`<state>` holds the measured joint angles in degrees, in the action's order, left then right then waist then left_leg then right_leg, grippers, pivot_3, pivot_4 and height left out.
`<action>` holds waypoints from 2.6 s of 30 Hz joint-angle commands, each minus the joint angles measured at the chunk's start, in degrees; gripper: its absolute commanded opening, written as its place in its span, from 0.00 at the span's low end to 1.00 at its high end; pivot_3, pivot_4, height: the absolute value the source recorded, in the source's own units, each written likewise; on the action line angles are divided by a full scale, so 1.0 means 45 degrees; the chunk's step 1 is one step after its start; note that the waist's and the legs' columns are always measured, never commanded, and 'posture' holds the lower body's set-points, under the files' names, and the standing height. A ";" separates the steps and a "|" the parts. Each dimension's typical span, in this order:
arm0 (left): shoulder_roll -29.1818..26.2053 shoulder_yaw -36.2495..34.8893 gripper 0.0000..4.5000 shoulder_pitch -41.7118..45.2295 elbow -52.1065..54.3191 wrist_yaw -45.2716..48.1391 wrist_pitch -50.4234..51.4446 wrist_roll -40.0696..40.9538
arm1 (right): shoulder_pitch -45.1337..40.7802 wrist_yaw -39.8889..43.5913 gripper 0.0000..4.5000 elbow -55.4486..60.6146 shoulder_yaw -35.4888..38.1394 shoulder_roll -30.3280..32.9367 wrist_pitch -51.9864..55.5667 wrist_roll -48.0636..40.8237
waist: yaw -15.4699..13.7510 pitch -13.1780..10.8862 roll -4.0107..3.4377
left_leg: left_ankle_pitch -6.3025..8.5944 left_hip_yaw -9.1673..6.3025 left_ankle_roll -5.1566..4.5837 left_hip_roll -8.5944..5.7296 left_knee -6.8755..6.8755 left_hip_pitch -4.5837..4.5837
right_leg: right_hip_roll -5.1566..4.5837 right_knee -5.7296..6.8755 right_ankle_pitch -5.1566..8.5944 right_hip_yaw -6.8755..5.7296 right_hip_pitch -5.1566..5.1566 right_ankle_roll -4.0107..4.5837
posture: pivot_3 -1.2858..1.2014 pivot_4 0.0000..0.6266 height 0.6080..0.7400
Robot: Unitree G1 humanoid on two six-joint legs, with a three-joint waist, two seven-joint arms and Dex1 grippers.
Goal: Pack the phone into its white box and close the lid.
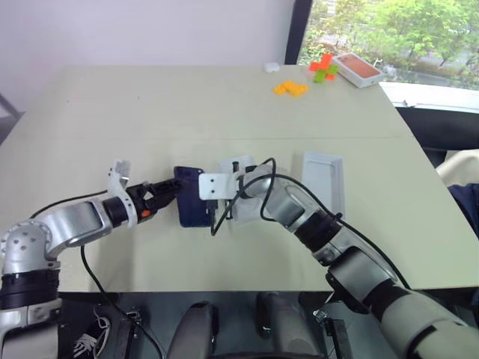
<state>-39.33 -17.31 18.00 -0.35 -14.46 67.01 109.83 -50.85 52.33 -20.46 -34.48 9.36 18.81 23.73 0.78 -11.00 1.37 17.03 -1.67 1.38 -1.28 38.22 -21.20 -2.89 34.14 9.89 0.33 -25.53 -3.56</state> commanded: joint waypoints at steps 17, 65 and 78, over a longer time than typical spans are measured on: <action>-0.0514 0.0926 0.96 -0.1172 -0.0286 0.0848 -0.0533 0.0048 | -0.0029 -0.0008 0.01 0.0241 0.0075 -0.0269 -0.0407 -0.0246 | 0.0064 -0.0004 0.0003 | 0.0000 0.0000 -0.0001 0.0013 -0.0002 -0.0008 | 0.0028 -0.0003 0.0003 -0.0002 -0.0012 0.0004 | 0.52 0.24 1.00; -0.2523 -0.1182 0.00 -0.2041 -0.1470 0.8188 0.1156 -0.1475 | 0.1665 0.3459 0.99 0.5642 0.2508 0.4243 0.3415 -0.6336 | 0.0049 -0.0016 -0.0005 | 0.0022 0.0017 -0.0040 0.0002 -0.0008 -0.0058 | 0.0011 -0.0031 0.0025 -0.0031 -0.0040 -0.0005 | 0.52 0.24 1.00; -0.2401 -0.1340 0.00 -0.1647 -0.1292 0.8059 0.1127 -0.1811 | 0.1864 0.3766 0.99 0.4396 0.0321 0.5081 0.0447 -0.3989 | 0.0363 -0.0017 0.0016 | 0.0018 0.0026 -0.0032 0.0035 -0.0003 -0.0044 | 0.0025 -0.0004 0.0033 -0.0015 -0.0055 -0.0001 | 0.52 0.24 1.00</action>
<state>-49.90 -21.12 9.81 -7.63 21.40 72.32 100.42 -41.93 69.46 -0.14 -32.84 32.55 21.32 4.39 2.42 -11.07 1.44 17.11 -1.56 1.24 -1.13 38.22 -21.39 -2.79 34.12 10.04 0.26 -25.77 -3.57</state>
